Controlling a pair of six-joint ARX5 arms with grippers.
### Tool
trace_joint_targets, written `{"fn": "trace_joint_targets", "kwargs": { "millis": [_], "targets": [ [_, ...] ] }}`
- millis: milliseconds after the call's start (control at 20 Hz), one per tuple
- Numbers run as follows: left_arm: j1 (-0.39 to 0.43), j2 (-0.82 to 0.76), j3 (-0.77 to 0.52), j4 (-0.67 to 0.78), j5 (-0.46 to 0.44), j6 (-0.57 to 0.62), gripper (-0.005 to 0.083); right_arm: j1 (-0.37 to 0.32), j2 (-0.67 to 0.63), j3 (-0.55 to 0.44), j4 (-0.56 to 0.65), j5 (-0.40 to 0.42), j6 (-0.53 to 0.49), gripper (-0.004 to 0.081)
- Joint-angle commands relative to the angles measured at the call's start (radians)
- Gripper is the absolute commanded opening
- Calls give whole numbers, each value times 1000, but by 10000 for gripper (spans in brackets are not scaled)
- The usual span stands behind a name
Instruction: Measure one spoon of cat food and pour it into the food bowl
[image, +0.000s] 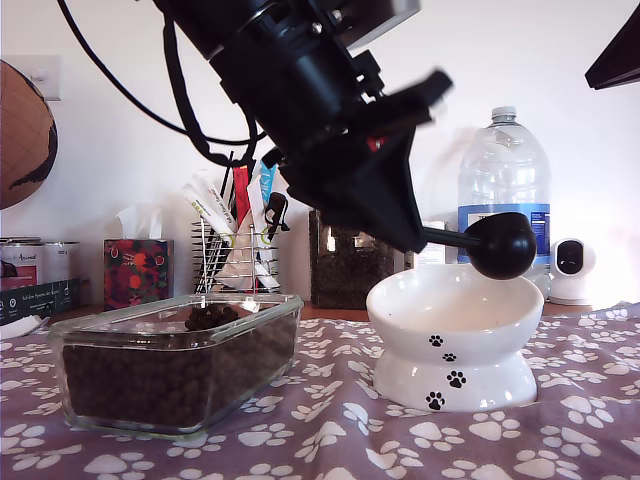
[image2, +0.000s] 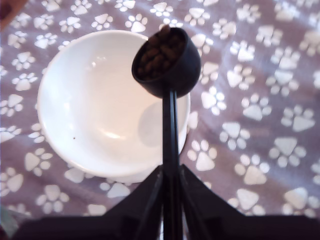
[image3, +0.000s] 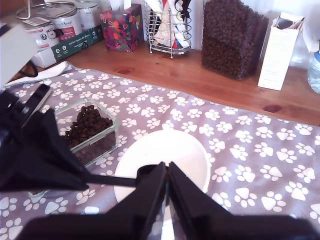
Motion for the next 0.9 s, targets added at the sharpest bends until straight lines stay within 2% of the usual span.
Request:
{"fn": "trace_joint_targets", "kwargs": {
  "millis": [0, 250, 450, 600, 850],
  "targets": [
    [40, 26, 18, -22, 80, -48, -20, -6, 3, 14, 10, 11, -3, -11],
    [158, 39, 19, -35, 363, -217, -20, -6, 3, 14, 11, 13, -3, -11],
    [196, 66, 19, -1, 505, -311, -20, -6, 3, 14, 23, 13, -2, -11],
    [200, 117, 20, 24, 549, -391, -20, -6, 3, 14, 29, 13, -2, -11],
    [244, 187, 20, 32, 597, -455, -20, -6, 3, 14, 28, 13, -2, -11]
  ]
}}
